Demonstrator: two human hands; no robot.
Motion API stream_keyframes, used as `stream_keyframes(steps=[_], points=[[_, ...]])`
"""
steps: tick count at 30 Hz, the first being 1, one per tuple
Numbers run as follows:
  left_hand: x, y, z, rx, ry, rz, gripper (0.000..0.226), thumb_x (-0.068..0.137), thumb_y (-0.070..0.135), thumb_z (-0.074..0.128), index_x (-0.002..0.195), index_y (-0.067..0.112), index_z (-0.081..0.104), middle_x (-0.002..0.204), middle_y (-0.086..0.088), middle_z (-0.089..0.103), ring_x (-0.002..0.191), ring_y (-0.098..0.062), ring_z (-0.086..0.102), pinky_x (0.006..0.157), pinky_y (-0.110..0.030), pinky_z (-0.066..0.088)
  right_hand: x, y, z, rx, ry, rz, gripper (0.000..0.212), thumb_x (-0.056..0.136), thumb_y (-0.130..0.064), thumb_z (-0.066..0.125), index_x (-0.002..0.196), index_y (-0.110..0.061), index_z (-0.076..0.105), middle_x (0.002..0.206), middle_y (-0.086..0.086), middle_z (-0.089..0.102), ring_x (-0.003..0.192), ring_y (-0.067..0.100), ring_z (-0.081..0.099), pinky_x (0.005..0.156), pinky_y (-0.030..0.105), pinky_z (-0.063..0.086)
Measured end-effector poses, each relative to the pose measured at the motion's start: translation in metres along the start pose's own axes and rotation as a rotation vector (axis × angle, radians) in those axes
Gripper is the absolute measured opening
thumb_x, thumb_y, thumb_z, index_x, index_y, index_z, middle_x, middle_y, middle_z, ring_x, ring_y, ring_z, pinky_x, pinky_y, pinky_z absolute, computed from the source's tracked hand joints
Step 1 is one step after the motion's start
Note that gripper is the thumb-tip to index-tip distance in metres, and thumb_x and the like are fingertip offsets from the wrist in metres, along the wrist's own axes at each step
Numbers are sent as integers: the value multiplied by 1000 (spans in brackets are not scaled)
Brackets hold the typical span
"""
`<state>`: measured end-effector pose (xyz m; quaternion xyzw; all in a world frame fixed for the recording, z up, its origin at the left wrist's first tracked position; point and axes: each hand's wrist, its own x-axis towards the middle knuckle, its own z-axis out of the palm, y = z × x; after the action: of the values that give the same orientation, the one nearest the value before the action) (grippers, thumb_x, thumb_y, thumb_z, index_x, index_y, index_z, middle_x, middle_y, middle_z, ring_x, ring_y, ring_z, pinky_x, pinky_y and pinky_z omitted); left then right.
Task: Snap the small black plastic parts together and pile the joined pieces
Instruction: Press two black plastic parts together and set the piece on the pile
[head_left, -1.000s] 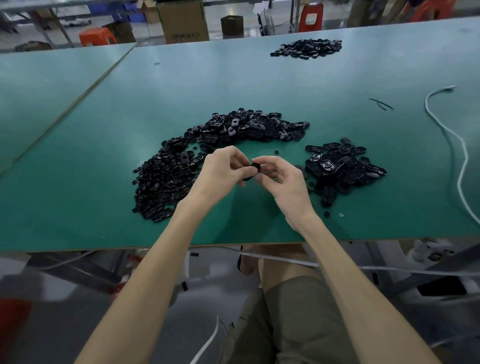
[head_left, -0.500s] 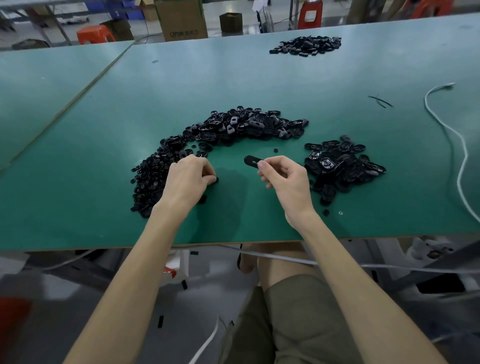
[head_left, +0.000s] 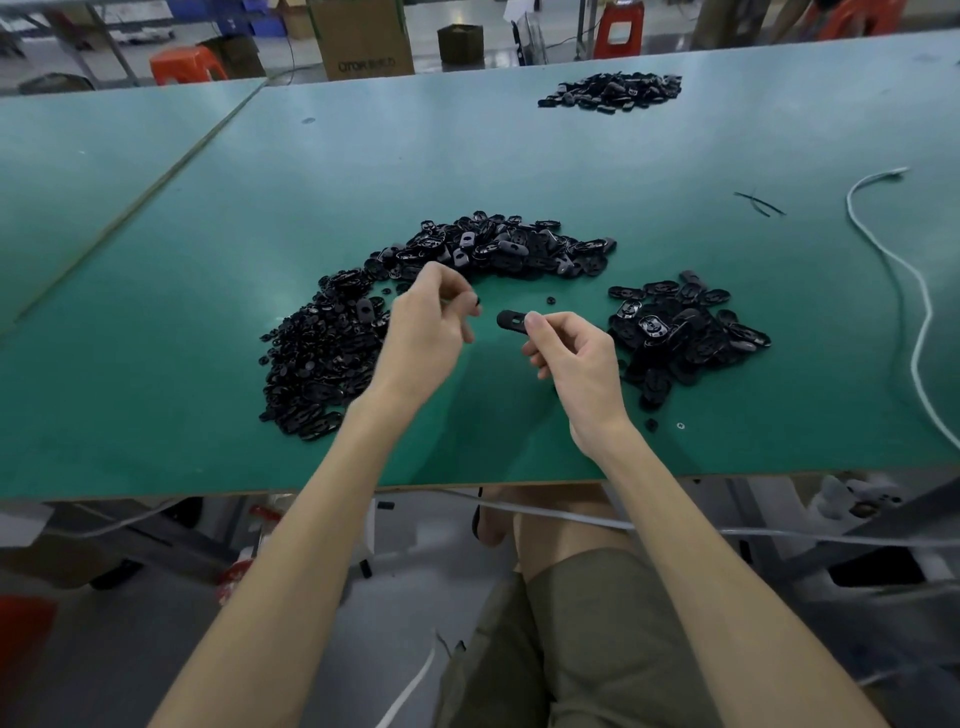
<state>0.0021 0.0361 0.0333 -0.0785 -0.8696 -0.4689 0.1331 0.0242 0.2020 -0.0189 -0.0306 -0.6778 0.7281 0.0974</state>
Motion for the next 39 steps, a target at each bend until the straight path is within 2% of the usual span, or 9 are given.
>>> stream_keyframes(steps=[4,8,13,17,20,24,27,34,39], points=[[-2,3,36,-231,27,-29,19,102,2,57,91,18,55,80,-1,67,65,-14,64,68,-28,51,0,-1,0,17,42,-7,13,100,-26,69,93,-16,72,74,-8,72,71,4,65,68,22,51],[-10,-6,53,-427,82,-103,11,102,3,60,96,11,57,91,-10,70,68,-9,66,66,-21,47,1,-1,1,29,70,-13,10,99,-23,71,94,-14,72,73,-8,71,71,5,63,65,21,51],[-12,-13,48,-590,90,-133,6,96,10,71,97,12,65,90,0,72,72,-10,67,61,-20,47,1,0,1,15,73,-21,6,97,-20,73,93,-18,70,77,-5,71,73,10,64,67,23,52],[-13,-13,48,-631,64,-137,14,90,6,77,98,12,67,91,1,72,70,-13,65,67,-18,48,0,0,0,5,70,-26,5,97,-19,73,92,-19,70,75,-9,71,73,7,65,66,21,52],[-14,-14,47,-636,21,-100,22,91,3,75,109,16,71,90,0,72,70,-13,64,68,-18,49,0,-1,0,-4,61,-24,6,97,-19,73,92,-20,70,74,-9,72,73,7,64,66,21,52],[-13,-14,48,-645,42,-96,14,92,2,74,103,9,76,92,1,73,71,-12,65,67,-15,49,0,0,0,-16,65,-29,6,97,-19,73,91,-20,70,76,-8,72,76,11,66,67,22,53],[-14,-16,48,-673,36,-106,14,89,0,76,103,5,77,93,-2,76,69,-14,68,71,-19,52,-1,0,0,-17,68,-26,5,97,-19,73,92,-19,70,77,-7,72,76,11,66,67,23,53],[-14,-19,50,-700,37,-120,14,88,3,77,100,9,80,93,-7,80,70,-17,71,73,-24,54,-1,0,1,-20,83,-26,5,97,-19,73,93,-18,70,86,2,73,79,13,67,66,21,53],[-14,-20,50,-710,58,-125,14,90,6,77,103,8,78,92,-7,79,67,-18,72,70,-22,54,-2,-1,1,-15,90,-25,5,97,-18,73,92,-19,70,81,-3,72,79,11,67,66,21,53]])
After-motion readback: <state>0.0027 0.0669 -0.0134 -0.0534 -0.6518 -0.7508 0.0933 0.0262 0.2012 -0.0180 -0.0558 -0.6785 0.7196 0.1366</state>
